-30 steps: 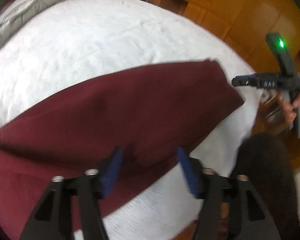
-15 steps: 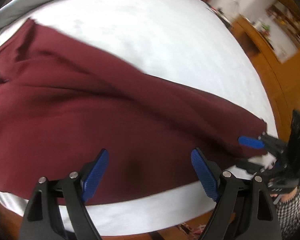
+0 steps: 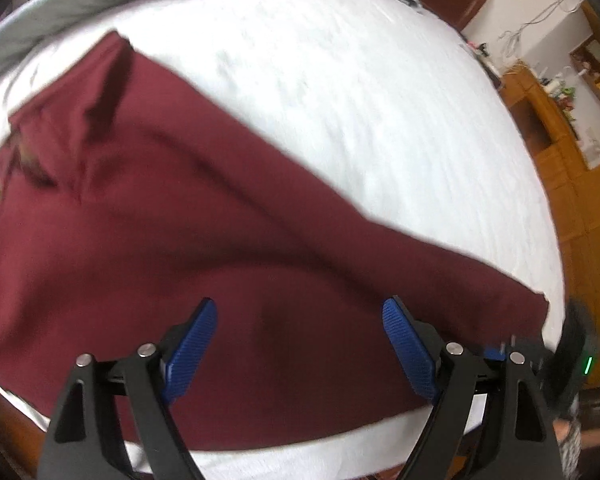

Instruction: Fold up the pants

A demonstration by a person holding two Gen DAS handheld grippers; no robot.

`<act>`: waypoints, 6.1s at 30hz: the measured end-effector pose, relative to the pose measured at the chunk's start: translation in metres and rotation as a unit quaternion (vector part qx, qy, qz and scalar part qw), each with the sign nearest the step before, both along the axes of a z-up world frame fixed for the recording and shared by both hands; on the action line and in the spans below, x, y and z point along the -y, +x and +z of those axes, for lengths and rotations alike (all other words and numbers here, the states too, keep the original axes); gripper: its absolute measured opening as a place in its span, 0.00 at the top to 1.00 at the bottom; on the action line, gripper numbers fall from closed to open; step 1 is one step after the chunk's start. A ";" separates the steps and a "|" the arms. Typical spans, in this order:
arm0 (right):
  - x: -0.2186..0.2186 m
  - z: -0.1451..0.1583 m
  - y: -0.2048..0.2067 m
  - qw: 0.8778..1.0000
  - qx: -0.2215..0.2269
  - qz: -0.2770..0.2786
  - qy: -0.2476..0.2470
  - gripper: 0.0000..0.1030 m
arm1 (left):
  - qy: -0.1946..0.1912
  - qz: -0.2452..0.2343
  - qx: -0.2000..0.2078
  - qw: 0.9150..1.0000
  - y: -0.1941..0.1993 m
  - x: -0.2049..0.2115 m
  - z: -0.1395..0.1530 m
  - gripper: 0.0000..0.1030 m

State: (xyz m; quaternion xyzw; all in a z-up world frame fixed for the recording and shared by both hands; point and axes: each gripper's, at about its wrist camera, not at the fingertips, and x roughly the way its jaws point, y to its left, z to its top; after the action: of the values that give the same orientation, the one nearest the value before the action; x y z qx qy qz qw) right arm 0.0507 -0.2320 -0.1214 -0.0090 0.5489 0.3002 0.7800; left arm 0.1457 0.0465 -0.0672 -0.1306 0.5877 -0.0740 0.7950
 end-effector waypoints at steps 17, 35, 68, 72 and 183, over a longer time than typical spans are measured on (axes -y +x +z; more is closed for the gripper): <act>0.016 -0.011 0.005 0.998 -0.023 -0.011 0.053 0.91 | 0.092 0.018 -0.246 0.965 0.153 0.014 -0.057 0.10; 0.021 -0.008 0.005 0.998 -0.022 -0.020 0.063 0.90 | 0.063 0.070 -0.313 0.945 0.146 -0.008 -0.054 0.72; 0.003 0.012 -0.023 1.000 -0.019 0.010 0.003 0.91 | -0.001 0.106 -0.051 0.993 -0.059 -0.021 -0.028 0.62; 0.010 0.025 -0.033 0.999 -0.015 0.024 0.019 0.92 | -0.019 0.100 -0.034 0.994 -0.066 -0.020 -0.016 0.62; -0.332 0.021 0.020 0.934 -0.134 0.221 0.247 0.61 | -0.168 0.336 0.067 0.924 -0.118 -0.255 -0.052 0.76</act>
State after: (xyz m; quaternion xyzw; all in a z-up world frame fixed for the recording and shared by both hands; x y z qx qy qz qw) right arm 0.0703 0.1000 -0.1006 0.1029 0.5413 0.5893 0.5908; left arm 0.0280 0.3017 -0.1194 -0.4464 0.4341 0.0915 0.7771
